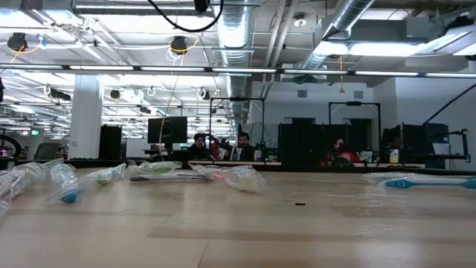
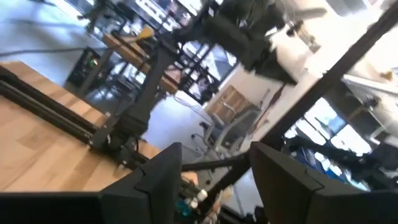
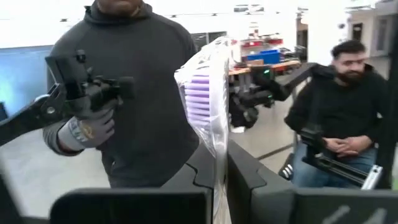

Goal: Pick & Place toothbrushing station
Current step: Put the right purple toothbrush into the black organizer

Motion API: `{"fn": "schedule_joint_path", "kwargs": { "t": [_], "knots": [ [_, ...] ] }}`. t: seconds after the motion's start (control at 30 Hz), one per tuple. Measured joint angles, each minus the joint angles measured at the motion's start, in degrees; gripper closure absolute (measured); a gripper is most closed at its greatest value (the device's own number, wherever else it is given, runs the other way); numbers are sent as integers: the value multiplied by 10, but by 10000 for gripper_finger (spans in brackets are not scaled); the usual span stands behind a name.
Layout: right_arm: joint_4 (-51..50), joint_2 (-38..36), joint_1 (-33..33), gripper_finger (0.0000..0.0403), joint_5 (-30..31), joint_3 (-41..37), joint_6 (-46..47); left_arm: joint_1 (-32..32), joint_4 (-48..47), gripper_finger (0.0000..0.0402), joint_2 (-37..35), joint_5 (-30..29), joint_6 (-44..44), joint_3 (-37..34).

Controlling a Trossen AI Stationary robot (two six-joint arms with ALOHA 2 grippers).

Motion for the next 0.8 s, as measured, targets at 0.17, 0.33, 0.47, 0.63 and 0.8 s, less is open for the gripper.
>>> {"fn": "schedule_joint_path", "kwargs": {
  "t": [0.17,0.33,0.47,0.63,0.8],
  "knots": [
    [9,-116,54,397,13,-81,-5,-21,37,229,-3,-6,20,0],
    [60,-202,101,398,60,-167,28,-29,57,233,-2,-11,61,0],
    [98,-224,130,398,70,-217,38,-25,73,234,-2,-24,61,0],
    [112,-220,173,398,71,-262,38,-25,76,234,-3,-23,61,0],
    [145,-219,238,398,88,-315,-1,-25,77,234,-3,-23,61,0]
  ]
}}
